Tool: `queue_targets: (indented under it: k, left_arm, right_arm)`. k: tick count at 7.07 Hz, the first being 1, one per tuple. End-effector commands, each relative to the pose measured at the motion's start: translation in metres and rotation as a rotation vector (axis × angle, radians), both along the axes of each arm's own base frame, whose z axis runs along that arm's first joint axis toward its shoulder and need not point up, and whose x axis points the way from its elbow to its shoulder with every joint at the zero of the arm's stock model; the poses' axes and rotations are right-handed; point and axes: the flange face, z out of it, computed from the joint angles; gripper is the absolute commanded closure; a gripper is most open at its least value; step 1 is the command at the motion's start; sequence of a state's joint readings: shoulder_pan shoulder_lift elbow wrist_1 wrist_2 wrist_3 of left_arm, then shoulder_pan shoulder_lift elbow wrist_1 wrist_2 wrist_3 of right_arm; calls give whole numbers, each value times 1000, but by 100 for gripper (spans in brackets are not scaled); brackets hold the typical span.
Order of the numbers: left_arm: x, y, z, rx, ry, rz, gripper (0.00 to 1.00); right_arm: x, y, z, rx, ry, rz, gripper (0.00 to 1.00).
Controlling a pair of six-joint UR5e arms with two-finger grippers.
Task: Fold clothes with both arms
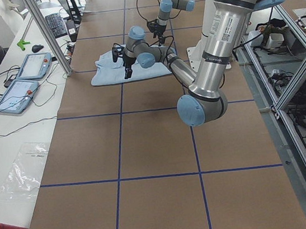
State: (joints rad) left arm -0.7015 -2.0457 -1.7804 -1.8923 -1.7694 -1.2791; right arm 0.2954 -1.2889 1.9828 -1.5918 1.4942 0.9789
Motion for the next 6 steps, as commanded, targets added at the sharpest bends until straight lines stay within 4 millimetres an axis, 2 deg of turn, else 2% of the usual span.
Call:
queue_targets:
  k: [1,2,3,4,5,6]
  left_arm:
    - [4,2,-4,0,5,4,0]
    - [4,2,-3,1,3,5,0]
    - [4,2,-2,5,-1,8,0]
    - [4,2,-1,5,-2,9,0]
    - [5,1,2,4,-7,11,0]
    - [6,0,6,1,-11,11,0]
  right_arm:
    - [39,-9,52,-33,82,32,0]
    - [62,-35,41,-31,60,37,0]
    - [55,-50,4,-27,-13,12,0]
    - [28,-66,-32,-6,-57,17,0]
    - [2,-76,-57,6,-83,14,0]
    - [-4,-78,-78,20,-112,10,0]
